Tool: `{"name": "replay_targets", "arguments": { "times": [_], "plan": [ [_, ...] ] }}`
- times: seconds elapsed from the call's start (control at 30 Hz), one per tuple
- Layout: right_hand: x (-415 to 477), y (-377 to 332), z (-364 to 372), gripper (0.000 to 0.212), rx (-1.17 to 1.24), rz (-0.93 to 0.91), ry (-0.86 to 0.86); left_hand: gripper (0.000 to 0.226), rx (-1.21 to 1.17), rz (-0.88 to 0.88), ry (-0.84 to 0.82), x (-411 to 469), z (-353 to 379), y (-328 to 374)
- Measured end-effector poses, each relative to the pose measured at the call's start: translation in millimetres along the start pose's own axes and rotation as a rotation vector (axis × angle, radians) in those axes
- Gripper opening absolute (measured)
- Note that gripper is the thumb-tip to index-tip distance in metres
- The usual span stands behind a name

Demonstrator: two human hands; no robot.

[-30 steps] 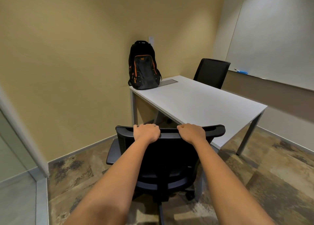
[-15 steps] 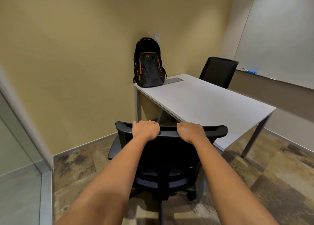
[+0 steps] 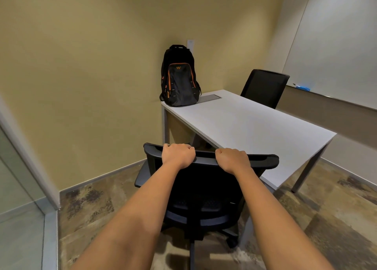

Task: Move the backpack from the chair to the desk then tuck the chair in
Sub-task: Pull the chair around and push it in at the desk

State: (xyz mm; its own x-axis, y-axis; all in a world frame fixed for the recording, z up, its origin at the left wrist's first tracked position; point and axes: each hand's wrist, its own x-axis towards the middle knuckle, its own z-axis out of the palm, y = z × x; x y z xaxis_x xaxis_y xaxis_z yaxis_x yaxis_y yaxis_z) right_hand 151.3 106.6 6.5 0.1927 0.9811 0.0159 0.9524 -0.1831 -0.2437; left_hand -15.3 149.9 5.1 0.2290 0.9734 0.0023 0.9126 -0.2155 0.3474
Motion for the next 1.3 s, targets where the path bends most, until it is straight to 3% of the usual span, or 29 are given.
{"name": "replay_targets", "arguments": {
  "times": [0.53,1.3],
  "plan": [
    [74,-34,22,0.035,-0.07,0.144,0.083,0.039,0.043,0.222,0.018,100,-6,-39],
    [199,-38,23,0.031,-0.172,0.236,0.09,0.044,0.125,0.387,-0.032,255,-6,-42]
  ]
}}
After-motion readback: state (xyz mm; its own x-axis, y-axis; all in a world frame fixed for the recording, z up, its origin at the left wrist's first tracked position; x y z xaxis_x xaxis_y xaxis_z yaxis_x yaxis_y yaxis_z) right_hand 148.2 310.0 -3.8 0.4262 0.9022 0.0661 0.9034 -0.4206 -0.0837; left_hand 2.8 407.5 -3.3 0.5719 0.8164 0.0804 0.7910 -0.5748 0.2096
